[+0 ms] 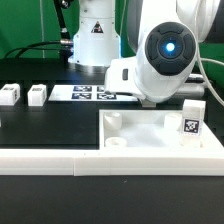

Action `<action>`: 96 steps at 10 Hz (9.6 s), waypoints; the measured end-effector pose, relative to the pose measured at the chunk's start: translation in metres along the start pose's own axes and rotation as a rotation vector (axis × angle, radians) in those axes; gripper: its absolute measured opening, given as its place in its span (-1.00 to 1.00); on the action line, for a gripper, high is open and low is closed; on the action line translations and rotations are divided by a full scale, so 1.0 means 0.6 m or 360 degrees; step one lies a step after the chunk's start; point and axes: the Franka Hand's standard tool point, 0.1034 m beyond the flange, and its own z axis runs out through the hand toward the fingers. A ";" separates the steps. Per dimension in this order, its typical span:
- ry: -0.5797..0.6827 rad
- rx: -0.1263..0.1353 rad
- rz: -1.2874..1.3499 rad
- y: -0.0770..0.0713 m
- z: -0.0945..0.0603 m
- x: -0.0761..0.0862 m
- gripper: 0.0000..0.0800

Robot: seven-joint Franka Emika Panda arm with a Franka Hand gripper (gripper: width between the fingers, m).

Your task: Assemble square table

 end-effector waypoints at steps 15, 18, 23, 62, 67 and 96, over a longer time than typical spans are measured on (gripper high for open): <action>0.0055 0.0067 -0.0085 0.069 -0.168 -0.093 -0.27; 0.0291 0.0071 -0.0086 0.073 -0.190 -0.083 -0.27; 0.0953 0.0055 -0.0226 0.079 -0.357 -0.061 -0.27; 0.2402 -0.0058 -0.0199 0.112 -0.405 0.094 -0.27; 0.2498 -0.0090 -0.0165 0.121 -0.407 0.106 -0.27; 0.1615 0.0162 0.0073 0.137 -0.434 0.136 0.62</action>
Offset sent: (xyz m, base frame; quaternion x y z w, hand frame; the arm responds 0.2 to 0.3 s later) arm 0.0000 0.0000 0.0000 0.0000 0.0000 0.0000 1.0000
